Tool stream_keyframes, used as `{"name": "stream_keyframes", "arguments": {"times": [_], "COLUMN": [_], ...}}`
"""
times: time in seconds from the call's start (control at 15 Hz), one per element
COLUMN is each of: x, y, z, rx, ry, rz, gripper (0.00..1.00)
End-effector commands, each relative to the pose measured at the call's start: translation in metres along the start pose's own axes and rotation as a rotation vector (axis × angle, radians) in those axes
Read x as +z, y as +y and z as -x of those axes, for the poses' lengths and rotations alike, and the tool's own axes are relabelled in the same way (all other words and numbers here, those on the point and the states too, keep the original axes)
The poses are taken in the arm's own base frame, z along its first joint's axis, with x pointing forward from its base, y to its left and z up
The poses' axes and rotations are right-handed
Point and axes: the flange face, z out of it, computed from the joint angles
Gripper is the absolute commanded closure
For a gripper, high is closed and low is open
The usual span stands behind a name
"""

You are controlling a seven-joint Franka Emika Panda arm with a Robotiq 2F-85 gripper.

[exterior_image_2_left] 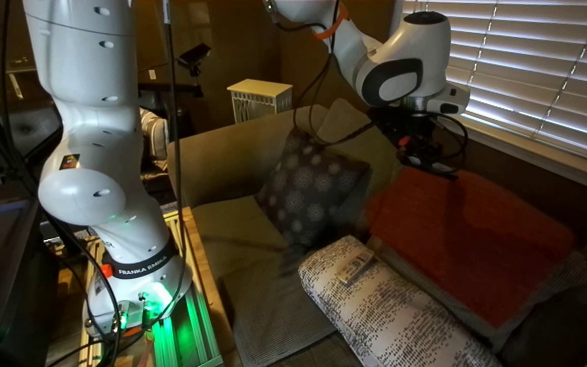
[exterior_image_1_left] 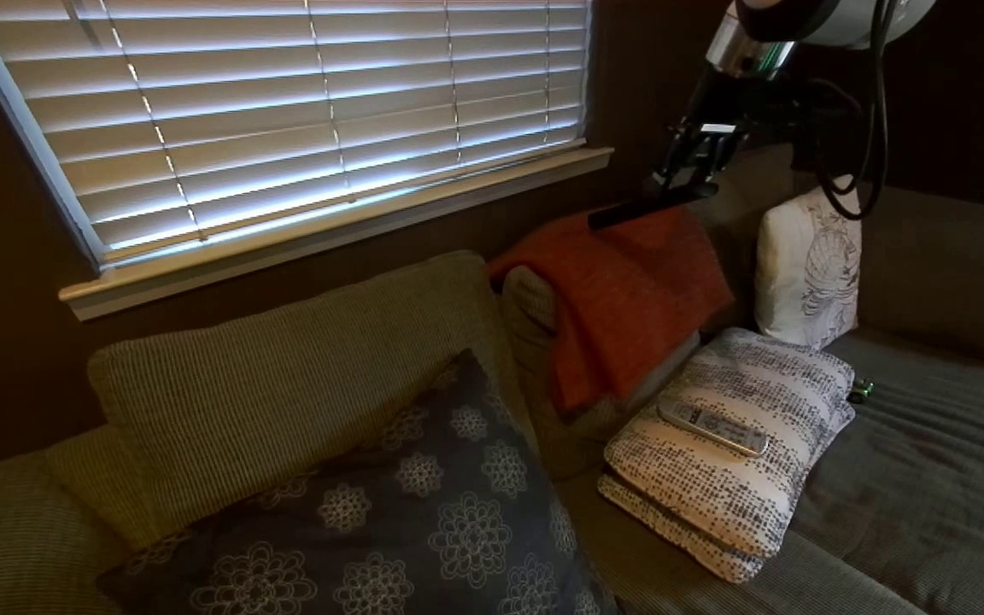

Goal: Put the remote controller on the white pillows

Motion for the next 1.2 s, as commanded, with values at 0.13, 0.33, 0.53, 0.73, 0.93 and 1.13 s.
{"name": "stream_keyframes", "arguments": {"times": [0.13, 0.33, 0.53, 0.73, 0.93, 1.13], "x": [-0.012, -0.002, 0.010, 0.023, 0.035, 0.043], "y": [0.044, 0.061, 0.073, 0.081, 0.089, 0.107], "z": [0.017, 0.022, 0.033, 0.045, 0.057, 0.068], "rx": [0.165, 0.191, 0.232, 0.187, 0.089, -0.023], "ry": [0.005, -0.009, -0.037, -0.060, -0.083, -0.103], "rz": [0.024, 0.057, 0.062, 0.060, 0.061, 0.058], "gripper": [0.58, 0.58, 0.58, 0.58, 0.58, 0.58]}}
